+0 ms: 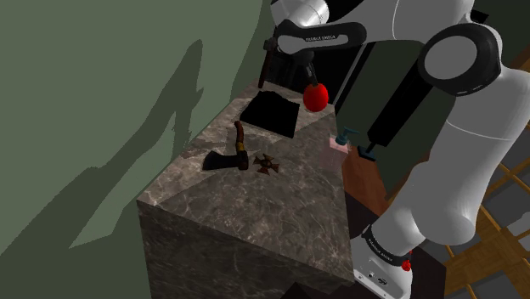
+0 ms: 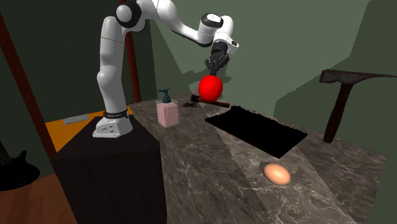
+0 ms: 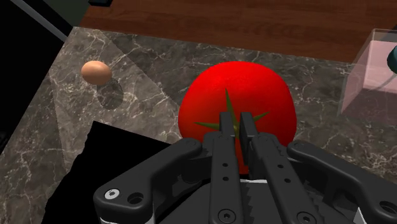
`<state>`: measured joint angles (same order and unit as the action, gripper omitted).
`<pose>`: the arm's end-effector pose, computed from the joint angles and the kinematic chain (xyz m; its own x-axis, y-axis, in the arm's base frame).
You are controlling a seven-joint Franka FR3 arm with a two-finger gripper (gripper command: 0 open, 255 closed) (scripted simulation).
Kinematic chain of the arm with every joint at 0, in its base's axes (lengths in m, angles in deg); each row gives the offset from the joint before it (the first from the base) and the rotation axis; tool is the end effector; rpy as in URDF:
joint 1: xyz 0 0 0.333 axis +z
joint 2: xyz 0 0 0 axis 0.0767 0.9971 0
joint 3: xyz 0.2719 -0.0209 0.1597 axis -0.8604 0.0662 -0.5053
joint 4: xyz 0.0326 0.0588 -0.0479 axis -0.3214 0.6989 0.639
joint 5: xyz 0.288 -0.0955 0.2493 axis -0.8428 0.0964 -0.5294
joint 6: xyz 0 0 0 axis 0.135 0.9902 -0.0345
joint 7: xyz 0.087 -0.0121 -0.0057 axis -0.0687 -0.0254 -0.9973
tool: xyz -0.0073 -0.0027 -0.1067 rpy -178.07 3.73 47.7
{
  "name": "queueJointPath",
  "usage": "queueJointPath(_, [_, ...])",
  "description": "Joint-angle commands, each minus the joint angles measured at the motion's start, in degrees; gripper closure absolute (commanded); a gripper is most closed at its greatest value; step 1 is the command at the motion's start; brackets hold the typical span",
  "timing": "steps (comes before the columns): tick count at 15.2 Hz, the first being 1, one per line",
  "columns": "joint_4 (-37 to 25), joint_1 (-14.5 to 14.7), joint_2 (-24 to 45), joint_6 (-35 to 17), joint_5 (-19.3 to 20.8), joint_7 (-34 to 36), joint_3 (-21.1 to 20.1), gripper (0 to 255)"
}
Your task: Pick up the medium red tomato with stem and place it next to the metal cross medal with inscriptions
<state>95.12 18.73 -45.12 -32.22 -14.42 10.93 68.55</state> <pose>0.5906 -0.1143 0.4884 0.6010 0.4182 -0.6811 0.7193 -0.6546 0.2328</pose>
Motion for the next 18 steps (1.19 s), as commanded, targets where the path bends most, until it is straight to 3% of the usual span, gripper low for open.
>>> queueJointPath(1, [-1.3,0.0,-0.1,1.1,0.1,-0.9,0.1,255])
queueJointPath(7, [-5.3,0.2,-0.2,4.4,0.4,-3.4,0.2,255])
queueJointPath(18, [-0.6,9.6,-5.5,14.2,-2.5,8.8,-6.0,255])
